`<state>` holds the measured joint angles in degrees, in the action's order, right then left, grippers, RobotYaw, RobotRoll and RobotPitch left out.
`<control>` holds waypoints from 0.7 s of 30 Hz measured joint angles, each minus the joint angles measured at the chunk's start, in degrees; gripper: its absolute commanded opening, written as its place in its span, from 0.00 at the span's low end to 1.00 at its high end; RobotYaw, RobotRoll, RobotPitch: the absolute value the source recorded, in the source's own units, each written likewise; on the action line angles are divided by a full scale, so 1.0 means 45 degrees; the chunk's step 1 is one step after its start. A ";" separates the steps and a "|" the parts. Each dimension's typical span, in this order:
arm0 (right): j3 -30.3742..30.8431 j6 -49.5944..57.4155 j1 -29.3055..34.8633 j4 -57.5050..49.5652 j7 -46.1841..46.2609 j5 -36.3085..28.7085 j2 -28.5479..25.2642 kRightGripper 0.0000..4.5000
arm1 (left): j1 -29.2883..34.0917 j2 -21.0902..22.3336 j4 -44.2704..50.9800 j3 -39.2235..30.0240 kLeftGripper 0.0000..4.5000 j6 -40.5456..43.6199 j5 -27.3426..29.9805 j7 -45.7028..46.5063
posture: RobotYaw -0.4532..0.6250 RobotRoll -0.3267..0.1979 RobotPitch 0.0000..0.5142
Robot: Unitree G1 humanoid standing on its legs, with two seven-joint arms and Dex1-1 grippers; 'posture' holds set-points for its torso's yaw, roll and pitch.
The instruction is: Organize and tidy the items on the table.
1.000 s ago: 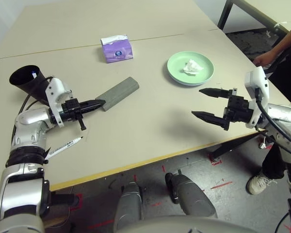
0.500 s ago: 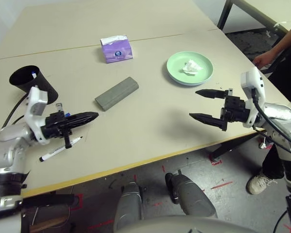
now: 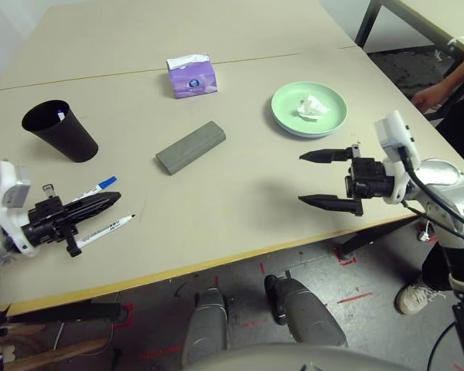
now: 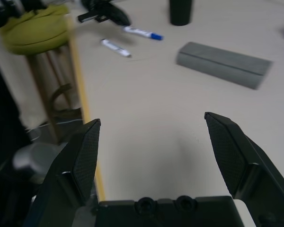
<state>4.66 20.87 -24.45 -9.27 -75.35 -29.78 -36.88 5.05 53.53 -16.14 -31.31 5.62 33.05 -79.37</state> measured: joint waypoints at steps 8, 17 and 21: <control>0.0292 -0.0379 -0.0403 0.0708 -0.0205 0.0161 0.0218 1.00 | 0.1512 0.1713 0.0320 -0.0854 0.43 0.0347 -0.0090 -0.0910 | 0.37 0.62 0.35; 0.0424 -0.0600 -0.0404 0.0965 -0.0202 0.0224 0.0574 1.00 | 0.3425 0.5553 0.0605 -0.1918 1.00 0.0822 -0.0407 -0.2773 | 0.38 0.62 0.38; 0.0539 -0.0631 -0.0397 0.0970 -0.0088 0.0260 0.0768 1.00 | 0.3443 0.6988 0.0818 -0.1809 1.00 0.1277 -0.0331 -0.2795 | 0.36 0.62 0.39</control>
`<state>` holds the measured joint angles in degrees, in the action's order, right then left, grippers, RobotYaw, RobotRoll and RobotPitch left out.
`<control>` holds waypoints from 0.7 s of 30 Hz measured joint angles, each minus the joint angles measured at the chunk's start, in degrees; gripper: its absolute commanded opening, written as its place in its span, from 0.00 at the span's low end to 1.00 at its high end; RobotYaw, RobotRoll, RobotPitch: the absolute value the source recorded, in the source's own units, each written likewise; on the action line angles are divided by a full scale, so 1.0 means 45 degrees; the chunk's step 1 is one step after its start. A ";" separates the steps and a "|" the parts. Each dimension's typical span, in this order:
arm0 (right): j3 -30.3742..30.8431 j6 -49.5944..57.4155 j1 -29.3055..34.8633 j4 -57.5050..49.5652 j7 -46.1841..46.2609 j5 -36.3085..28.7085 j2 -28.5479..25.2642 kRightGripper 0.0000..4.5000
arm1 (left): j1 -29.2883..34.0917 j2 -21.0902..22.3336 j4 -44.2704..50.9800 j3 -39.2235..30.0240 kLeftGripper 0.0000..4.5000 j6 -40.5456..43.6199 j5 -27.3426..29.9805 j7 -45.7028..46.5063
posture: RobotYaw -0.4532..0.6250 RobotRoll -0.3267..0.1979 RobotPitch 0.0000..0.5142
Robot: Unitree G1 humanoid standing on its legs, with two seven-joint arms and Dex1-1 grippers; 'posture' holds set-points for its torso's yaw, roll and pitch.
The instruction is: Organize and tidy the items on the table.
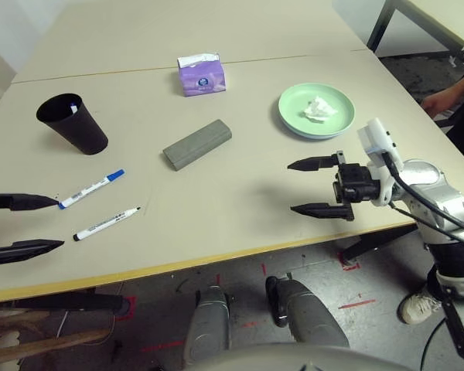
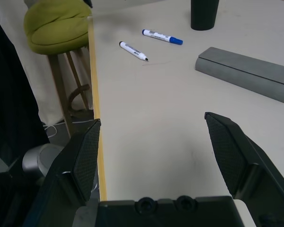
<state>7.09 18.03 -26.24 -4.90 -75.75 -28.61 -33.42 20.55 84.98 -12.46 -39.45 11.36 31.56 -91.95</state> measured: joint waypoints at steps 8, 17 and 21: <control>0.0106 0.0185 0.0142 -0.0699 0.0455 -0.0044 0.0144 1.00 | -0.1339 0.1419 0.1451 0.1785 1.00 0.0906 -0.0344 -0.0023 | 0.33 0.62 0.40; 0.0081 0.0514 0.0356 -0.1248 0.0798 -0.0153 -0.0101 1.00 | -0.2391 0.1039 0.1820 0.4066 1.00 0.0722 -0.2015 0.0067 | 0.31 0.62 0.38; 0.0065 0.0628 0.0397 -0.1359 0.0845 -0.0180 -0.0194 1.00 | -0.2744 0.0584 0.1765 0.4676 1.00 0.0584 -0.2590 0.0223 | 0.31 0.62 0.38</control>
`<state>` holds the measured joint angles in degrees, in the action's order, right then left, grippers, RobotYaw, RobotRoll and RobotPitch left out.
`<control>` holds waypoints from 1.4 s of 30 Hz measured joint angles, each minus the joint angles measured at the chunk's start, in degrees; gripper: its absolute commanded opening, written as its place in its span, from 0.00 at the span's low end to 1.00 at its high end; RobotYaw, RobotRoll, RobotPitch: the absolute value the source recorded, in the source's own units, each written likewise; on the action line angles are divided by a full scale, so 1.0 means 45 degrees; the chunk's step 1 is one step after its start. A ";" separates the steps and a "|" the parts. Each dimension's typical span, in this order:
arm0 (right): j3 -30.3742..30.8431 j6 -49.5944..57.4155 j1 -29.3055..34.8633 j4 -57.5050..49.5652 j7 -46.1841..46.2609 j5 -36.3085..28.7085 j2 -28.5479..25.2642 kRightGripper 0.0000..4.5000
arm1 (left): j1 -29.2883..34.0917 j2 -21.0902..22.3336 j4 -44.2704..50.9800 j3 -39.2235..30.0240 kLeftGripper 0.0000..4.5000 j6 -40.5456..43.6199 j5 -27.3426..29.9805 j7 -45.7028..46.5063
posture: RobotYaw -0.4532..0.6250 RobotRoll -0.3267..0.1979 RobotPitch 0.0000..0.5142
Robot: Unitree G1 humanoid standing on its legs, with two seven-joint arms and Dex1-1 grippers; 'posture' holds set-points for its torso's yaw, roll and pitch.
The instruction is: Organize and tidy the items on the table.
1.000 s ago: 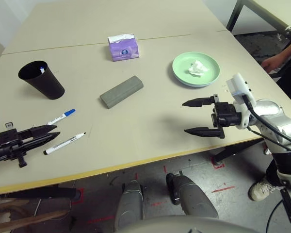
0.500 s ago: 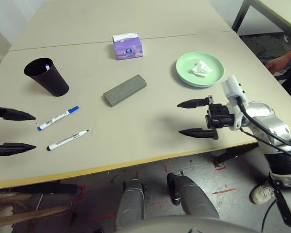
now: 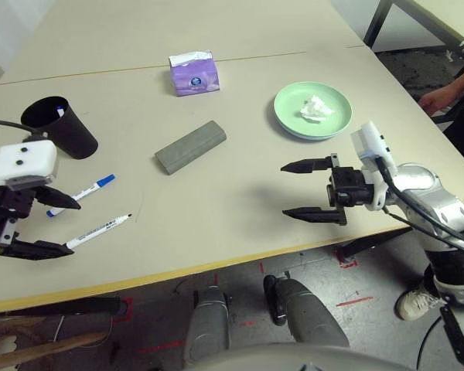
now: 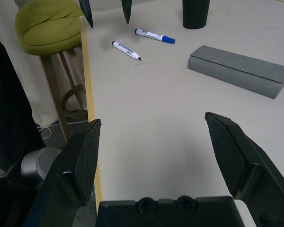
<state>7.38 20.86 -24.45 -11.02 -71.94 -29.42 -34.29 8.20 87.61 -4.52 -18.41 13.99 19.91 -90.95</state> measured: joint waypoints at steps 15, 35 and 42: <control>-0.0030 0.0234 0.0107 -0.0450 0.0524 -0.0161 -0.0040 1.00 | -0.0588 -0.0938 -0.1299 0.1073 1.00 -0.1587 -0.1948 0.0820 | 0.30 0.62 0.37; -0.0038 0.0485 0.0147 -0.0776 0.0925 -0.0375 -0.0046 1.00 | -0.1427 -0.2189 -0.2480 0.2022 1.00 -0.2695 -0.2792 0.1714 | 0.29 0.62 0.37; -0.0038 0.0543 0.0146 -0.0887 0.1020 -0.0474 -0.0045 1.00 | -0.1656 -0.2367 -0.2599 0.2361 1.00 -0.2784 -0.2921 0.1876 | 0.29 0.62 0.38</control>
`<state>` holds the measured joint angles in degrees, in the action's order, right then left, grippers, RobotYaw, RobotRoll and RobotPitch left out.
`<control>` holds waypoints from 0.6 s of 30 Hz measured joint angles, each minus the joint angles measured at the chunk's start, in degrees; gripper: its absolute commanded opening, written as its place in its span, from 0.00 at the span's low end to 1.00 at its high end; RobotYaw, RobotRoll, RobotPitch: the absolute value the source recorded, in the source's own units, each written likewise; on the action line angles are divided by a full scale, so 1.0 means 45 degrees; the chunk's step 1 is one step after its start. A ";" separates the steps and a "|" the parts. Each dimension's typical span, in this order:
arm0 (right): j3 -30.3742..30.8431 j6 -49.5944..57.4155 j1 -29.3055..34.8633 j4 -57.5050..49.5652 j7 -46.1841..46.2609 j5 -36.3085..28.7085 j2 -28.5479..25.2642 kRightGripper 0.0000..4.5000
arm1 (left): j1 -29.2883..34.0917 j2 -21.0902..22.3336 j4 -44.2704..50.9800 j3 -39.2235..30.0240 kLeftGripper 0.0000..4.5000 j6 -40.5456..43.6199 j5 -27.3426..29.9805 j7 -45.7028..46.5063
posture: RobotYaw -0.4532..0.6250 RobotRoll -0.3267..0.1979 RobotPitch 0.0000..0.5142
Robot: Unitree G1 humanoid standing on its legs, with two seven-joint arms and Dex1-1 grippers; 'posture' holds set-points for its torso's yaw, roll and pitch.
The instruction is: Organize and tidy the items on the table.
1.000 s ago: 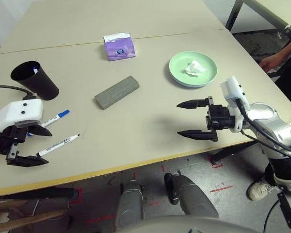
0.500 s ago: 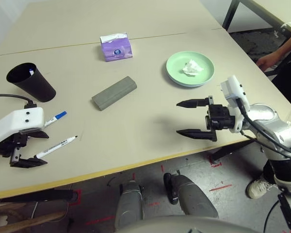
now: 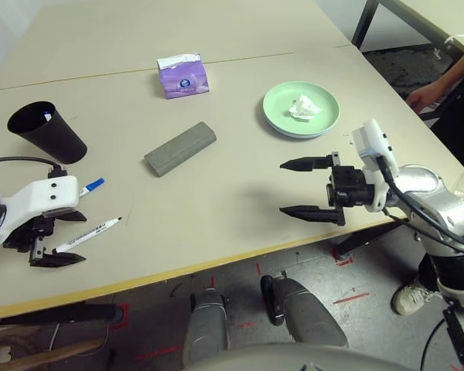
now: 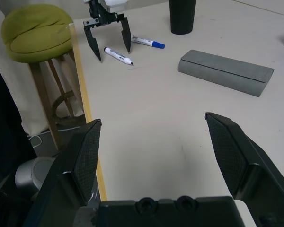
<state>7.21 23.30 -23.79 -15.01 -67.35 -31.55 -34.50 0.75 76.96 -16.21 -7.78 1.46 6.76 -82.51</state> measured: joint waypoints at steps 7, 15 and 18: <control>0.0000 0.0009 0.0000 -0.0056 0.0108 -0.0023 0.0001 1.00 | -0.0501 -0.0122 -0.0136 0.0322 1.00 0.0227 -0.0028 0.0004 | 0.28 0.62 0.38; -0.0001 0.0009 0.0000 -0.0078 0.0183 -0.0026 0.0001 1.00 | -0.0572 -0.0138 -0.0122 0.0505 1.00 0.0645 -0.0047 0.0016 | 0.28 0.62 0.38; -0.0002 0.0011 -0.0002 -0.0078 0.0184 -0.0034 0.0001 1.00 | -0.0561 -0.0179 -0.0121 0.0547 1.00 0.0630 -0.0146 0.0124 | 0.28 0.62 0.38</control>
<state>7.20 23.35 -23.80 -15.36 -66.52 -31.71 -34.49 -1.78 76.16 -16.76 -5.32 4.30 6.10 -81.95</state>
